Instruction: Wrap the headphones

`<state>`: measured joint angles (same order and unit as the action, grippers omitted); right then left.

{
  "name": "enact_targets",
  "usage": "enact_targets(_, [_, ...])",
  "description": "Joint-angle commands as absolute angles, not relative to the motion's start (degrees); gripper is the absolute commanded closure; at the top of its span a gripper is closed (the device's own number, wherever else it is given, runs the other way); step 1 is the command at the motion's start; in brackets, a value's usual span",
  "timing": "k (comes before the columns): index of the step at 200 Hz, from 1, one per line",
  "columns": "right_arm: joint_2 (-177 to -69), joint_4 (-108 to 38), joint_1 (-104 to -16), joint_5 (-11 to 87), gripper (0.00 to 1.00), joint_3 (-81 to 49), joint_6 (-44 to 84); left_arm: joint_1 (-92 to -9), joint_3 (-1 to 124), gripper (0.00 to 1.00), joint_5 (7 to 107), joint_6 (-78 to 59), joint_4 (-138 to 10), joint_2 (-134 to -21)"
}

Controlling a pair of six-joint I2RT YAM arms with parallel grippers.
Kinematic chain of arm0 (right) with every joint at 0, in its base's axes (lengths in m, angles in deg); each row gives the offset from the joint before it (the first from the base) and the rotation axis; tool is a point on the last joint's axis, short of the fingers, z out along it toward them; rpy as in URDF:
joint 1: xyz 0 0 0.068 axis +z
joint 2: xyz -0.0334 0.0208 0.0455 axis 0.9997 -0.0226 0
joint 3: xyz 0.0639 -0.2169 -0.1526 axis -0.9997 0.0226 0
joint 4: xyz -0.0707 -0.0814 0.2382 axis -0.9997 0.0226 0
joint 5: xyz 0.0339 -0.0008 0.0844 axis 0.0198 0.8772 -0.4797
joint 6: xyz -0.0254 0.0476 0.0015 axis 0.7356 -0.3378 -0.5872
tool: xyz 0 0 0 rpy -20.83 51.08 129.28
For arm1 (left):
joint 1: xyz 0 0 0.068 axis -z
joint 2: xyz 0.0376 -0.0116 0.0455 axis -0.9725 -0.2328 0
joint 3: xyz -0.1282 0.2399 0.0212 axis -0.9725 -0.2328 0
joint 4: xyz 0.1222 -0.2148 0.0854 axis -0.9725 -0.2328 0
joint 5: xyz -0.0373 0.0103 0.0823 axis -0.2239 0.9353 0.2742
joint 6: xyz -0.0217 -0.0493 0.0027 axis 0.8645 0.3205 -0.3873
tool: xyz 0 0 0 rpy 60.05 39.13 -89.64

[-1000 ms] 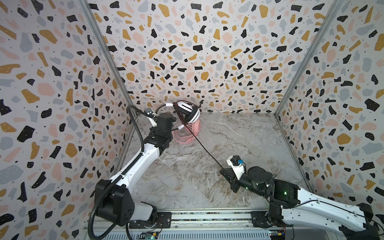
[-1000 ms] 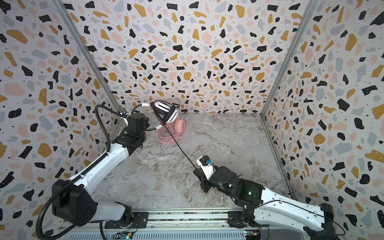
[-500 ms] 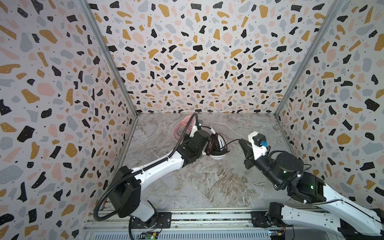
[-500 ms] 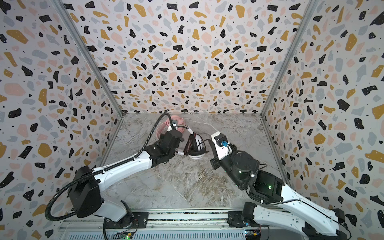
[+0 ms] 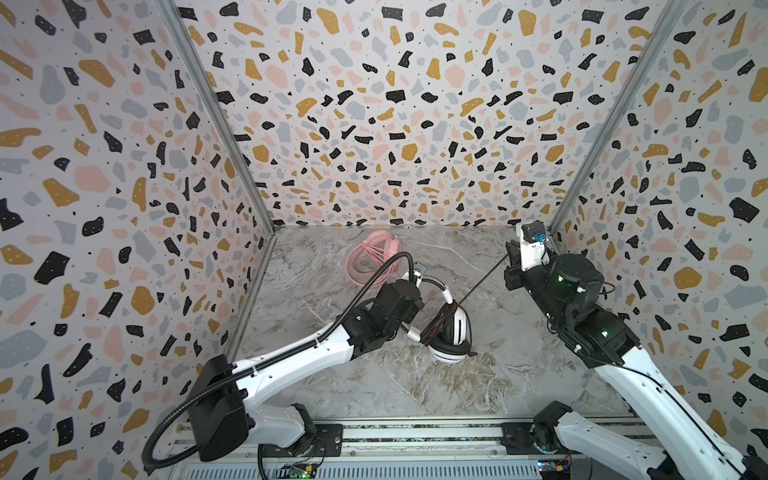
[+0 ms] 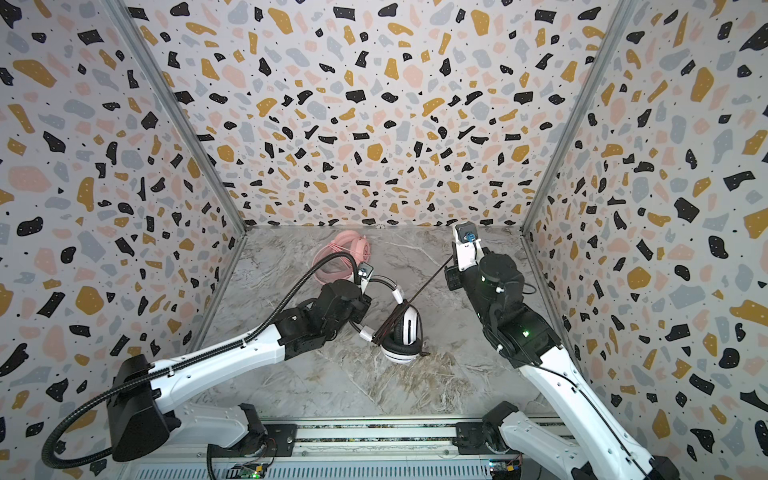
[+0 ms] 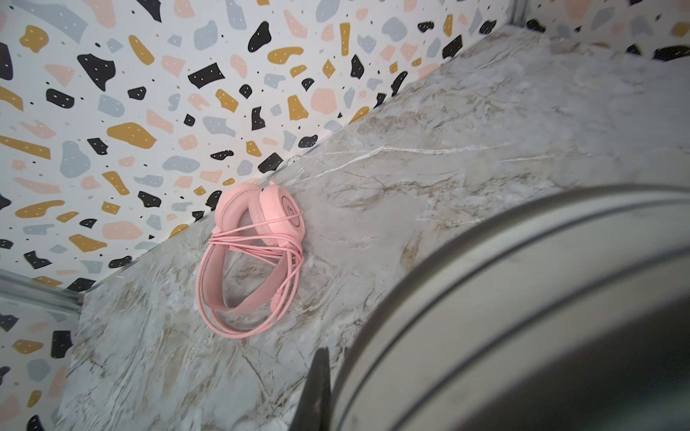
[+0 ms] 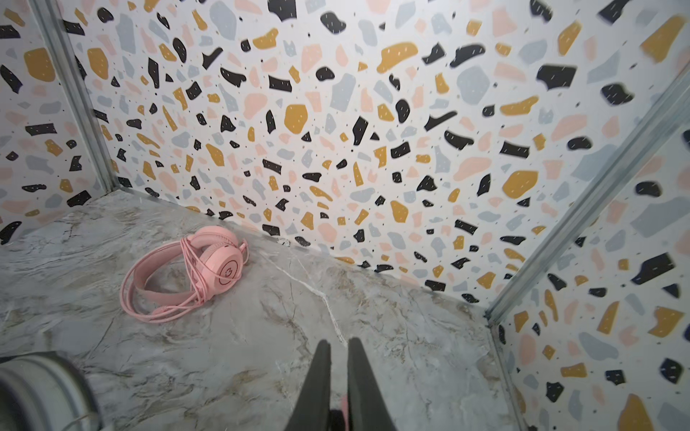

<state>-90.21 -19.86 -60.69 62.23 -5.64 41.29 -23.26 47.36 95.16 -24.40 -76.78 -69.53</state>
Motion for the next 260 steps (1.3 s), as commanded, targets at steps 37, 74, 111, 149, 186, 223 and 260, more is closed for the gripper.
enact_targets(37, [-97.1, -21.5, -75.8, 37.5, 1.0, -5.5, 31.5, -23.4, 42.5, 1.0, 81.8, -25.3, -77.0, -59.2])
enact_targets(74, [-100.1, -25.4, -76.0, 31.5, 0.99, -0.9, 29.4, -23.5, 41.2, 1.0, 73.1, -22.4, -73.6, -52.5])
enact_targets(111, [-102.6, -28.7, -76.1, 28.8, 0.98, 4.3, 28.0, -23.7, 45.0, 1.0, 62.8, -19.8, -71.3, -49.9])
enact_targets(149, [-103.0, -32.1, -76.0, 26.6, 0.97, 10.3, 27.6, -23.8, 48.2, 1.0, 58.7, -16.5, -65.2, -48.5])
enact_targets(186, [-102.3, -36.2, -75.9, 23.1, 0.96, 16.3, 25.5, -23.8, 51.6, 1.0, 56.6, -12.6, -58.5, -50.6])
enact_targets(223, [-98.3, -45.9, -72.3, 16.6, 0.94, 23.1, 21.7, -23.9, 53.0, 1.0, 54.3, -6.8, -48.0, -53.7])
enact_targets(260, [-92.2, -56.0, -70.1, 10.7, 0.92, 27.9, 15.1, -24.0, 54.7, 1.0, 51.6, -1.6, -41.5, -57.7])
